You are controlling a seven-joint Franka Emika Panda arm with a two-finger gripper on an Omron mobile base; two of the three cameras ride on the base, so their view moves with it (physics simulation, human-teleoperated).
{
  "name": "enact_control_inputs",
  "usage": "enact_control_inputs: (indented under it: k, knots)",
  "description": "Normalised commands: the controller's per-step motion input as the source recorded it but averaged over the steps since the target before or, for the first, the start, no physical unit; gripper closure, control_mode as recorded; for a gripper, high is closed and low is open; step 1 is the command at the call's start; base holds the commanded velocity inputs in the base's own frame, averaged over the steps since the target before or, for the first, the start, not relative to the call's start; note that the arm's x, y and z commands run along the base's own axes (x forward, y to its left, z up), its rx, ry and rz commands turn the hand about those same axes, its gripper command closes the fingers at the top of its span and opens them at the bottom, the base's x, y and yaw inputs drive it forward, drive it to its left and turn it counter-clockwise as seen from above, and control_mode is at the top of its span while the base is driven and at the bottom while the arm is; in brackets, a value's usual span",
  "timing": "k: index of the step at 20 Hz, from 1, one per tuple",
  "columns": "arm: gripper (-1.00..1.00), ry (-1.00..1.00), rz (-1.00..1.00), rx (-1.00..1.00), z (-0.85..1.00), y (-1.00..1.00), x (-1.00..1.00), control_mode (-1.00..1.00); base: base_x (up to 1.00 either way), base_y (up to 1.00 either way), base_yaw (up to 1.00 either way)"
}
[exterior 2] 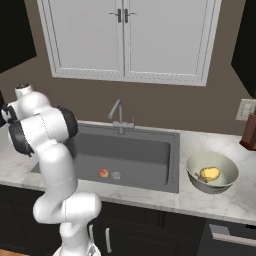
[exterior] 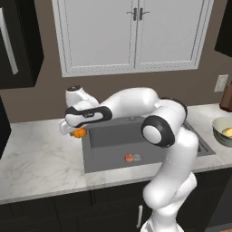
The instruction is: There is a mixed pile of frozen fruits and vegetables on the counter. Locate all the frozen vegetables and place the items in a bowl on the counter. Take all the frozen fruits and defrost them in a running sink.
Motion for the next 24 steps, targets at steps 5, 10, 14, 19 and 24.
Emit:
enact_control_inputs:
  k: [5,10,14,19,24]
  knots:
    - [1.00,0.00,-0.31,0.00,0.23,-1.00,0.00,-1.00,0.00,0.00,0.00]
    - [1.00,0.00,-0.41,0.00,-0.08,-1.00,0.03,-1.00,0.00,0.00,0.00]
    - [1.00,0.08,-0.41,0.00,-0.62,-1.00,0.34,-1.00,0.00,0.00,0.00]
    - [1.00,0.14,-0.13,0.00,-0.93,-0.60,0.53,-1.00,0.00,0.00,0.00]
    - [1.00,0.09,0.00,0.00,-0.82,-0.31,0.38,-1.00,0.00,0.00,0.00]
